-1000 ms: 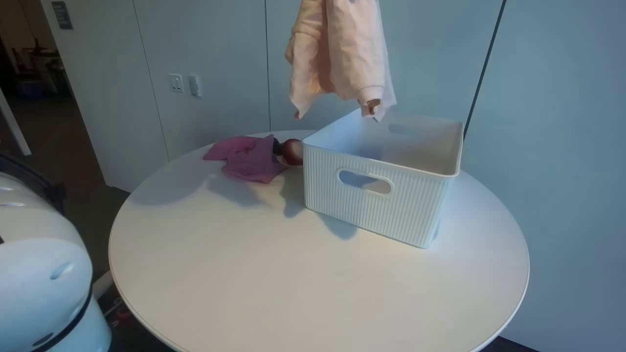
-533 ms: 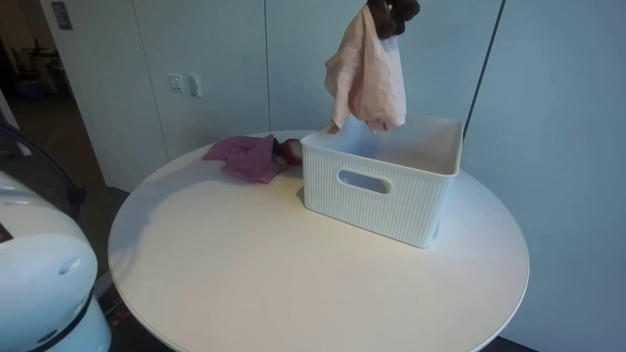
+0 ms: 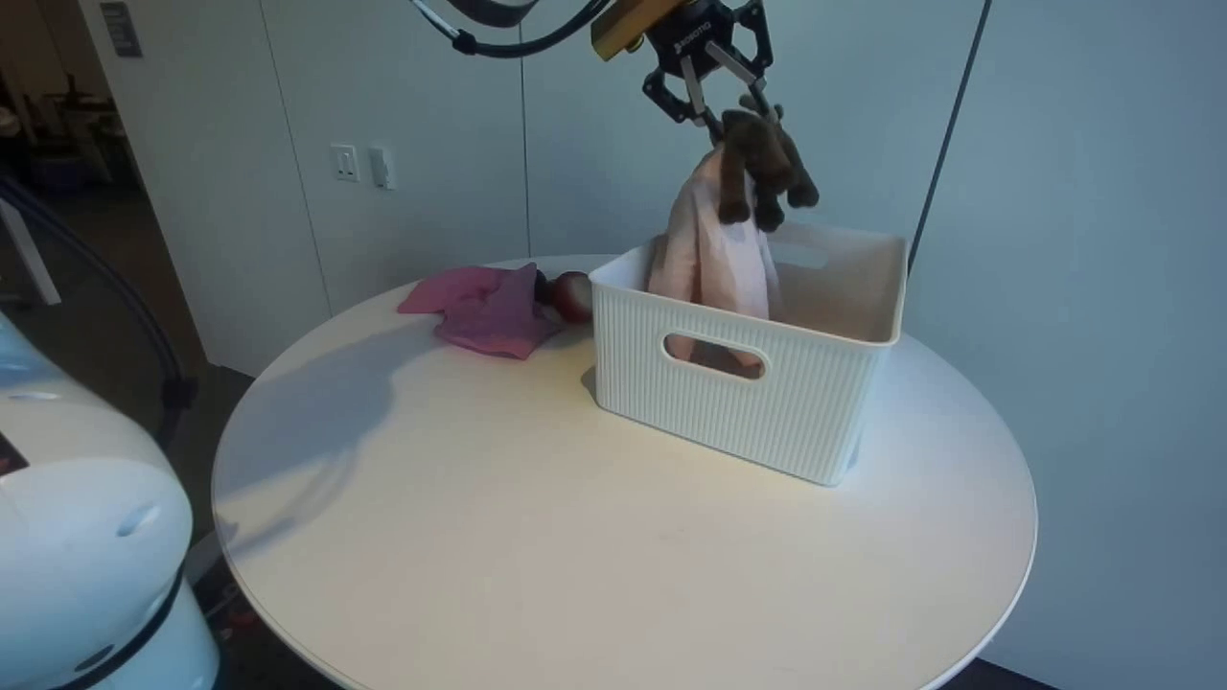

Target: Move the clothes to the box

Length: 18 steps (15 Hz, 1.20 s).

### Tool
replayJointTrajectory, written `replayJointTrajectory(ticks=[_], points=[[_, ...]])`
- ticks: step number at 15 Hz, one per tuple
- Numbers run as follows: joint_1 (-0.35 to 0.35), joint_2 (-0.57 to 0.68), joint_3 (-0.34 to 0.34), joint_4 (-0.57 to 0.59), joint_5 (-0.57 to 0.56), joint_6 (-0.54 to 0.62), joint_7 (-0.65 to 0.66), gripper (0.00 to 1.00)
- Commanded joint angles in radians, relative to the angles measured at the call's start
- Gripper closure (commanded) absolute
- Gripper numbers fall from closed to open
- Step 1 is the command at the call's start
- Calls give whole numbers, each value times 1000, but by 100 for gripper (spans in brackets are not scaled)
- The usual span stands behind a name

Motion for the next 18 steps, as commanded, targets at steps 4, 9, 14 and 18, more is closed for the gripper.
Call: replayJointTrajectory(ticks=[4, 9, 14, 18], points=[[17, -119, 84, 42, 17, -221, -24, 0], [151, -208, 152, 32, 184, -219, -201, 0], [258, -68, 121, 6, 399, -95, -332, 0], [266, 81, 87, 33, 572, -142, -547, 0]])
